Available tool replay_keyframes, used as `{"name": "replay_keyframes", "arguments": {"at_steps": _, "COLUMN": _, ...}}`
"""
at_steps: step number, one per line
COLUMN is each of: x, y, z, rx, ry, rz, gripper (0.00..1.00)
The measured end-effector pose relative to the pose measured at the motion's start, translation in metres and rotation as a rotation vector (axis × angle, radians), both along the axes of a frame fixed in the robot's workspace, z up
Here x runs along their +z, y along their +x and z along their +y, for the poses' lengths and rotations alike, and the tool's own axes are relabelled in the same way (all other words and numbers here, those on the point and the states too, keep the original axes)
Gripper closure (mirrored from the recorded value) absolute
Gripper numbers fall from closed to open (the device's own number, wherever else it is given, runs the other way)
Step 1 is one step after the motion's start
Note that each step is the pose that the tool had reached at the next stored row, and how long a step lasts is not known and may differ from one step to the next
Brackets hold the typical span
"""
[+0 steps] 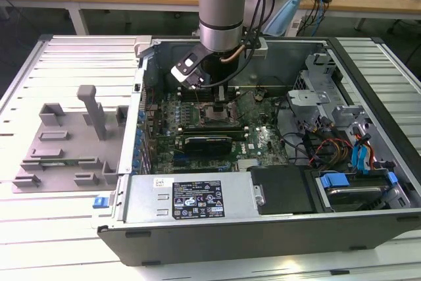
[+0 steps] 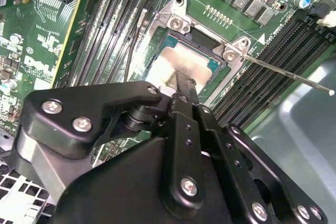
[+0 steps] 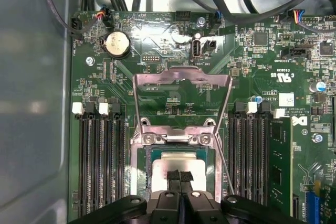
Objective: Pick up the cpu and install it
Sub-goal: 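Place the cpu into insertion slot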
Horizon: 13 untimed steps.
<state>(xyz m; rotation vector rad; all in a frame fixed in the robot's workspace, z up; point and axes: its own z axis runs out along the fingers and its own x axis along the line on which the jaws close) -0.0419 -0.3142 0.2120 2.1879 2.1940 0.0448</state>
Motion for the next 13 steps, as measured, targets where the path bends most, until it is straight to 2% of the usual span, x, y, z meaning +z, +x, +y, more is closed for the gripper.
{"name": "replay_keyframes", "arguments": {"at_steps": 2, "x": -0.003, "y": -0.001, "z": 0.0, "rx": 0.0, "ry": 0.0, "rz": 0.0, "gripper": 0.89}}
{"name": "replay_keyframes", "arguments": {"at_steps": 8, "x": -0.0068, "y": -0.0012, "z": -0.0001, "rx": 0.0, "ry": 0.0014, "rz": 0.0002, "gripper": 0.89}}
{"name": "replay_keyframes", "arguments": {"at_steps": 13, "x": -0.0074, "y": -0.0013, "z": 0.0, "rx": 0.0, "ry": 0.0061, "rz": 0.0, "gripper": 0.89}}
